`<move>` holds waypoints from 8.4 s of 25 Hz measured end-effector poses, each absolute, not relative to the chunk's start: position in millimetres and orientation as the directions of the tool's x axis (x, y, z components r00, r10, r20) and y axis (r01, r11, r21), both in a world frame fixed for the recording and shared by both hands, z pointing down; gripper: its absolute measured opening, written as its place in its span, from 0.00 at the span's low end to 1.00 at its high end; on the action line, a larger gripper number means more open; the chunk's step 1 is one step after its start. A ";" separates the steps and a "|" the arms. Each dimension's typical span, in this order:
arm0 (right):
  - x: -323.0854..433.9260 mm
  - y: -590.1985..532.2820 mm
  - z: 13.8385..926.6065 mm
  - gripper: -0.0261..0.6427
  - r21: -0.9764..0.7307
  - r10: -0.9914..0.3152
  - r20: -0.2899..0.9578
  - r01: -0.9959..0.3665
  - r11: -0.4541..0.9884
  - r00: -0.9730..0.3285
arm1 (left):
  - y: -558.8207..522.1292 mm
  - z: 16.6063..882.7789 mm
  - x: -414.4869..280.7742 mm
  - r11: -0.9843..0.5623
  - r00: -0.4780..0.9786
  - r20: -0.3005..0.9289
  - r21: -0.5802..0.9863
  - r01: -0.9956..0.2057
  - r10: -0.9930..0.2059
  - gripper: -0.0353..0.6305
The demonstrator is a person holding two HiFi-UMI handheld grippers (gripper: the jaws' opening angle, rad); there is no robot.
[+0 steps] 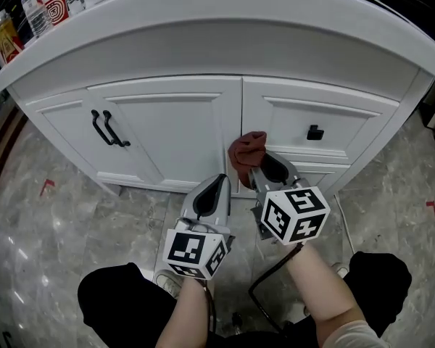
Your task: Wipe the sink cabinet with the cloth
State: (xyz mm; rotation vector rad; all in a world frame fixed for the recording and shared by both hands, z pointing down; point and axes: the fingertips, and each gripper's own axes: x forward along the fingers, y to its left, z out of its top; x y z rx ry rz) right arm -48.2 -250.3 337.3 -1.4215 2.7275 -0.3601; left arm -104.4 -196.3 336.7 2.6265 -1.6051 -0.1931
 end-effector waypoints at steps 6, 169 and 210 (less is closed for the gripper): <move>-24.5 -250.0 340.7 0.17 -0.243 -0.835 0.072 -0.822 0.515 -0.545 | -198.1 336.6 -84.3 -0.487 0.481 -0.081 0.113 -0.866 -0.873 0.05; 77.0 -228.8 490.1 0.17 -0.331 -0.910 0.296 -0.925 0.187 -0.290 | -218.0 439.4 0.6 -0.557 0.578 0.106 0.176 -0.812 -0.809 0.05; 146.2 -220.6 536.4 0.17 -0.203 -0.933 0.345 -0.979 0.033 -0.103 | -219.4 499.3 -6.6 -0.508 0.554 0.219 0.234 -0.829 -0.803 0.05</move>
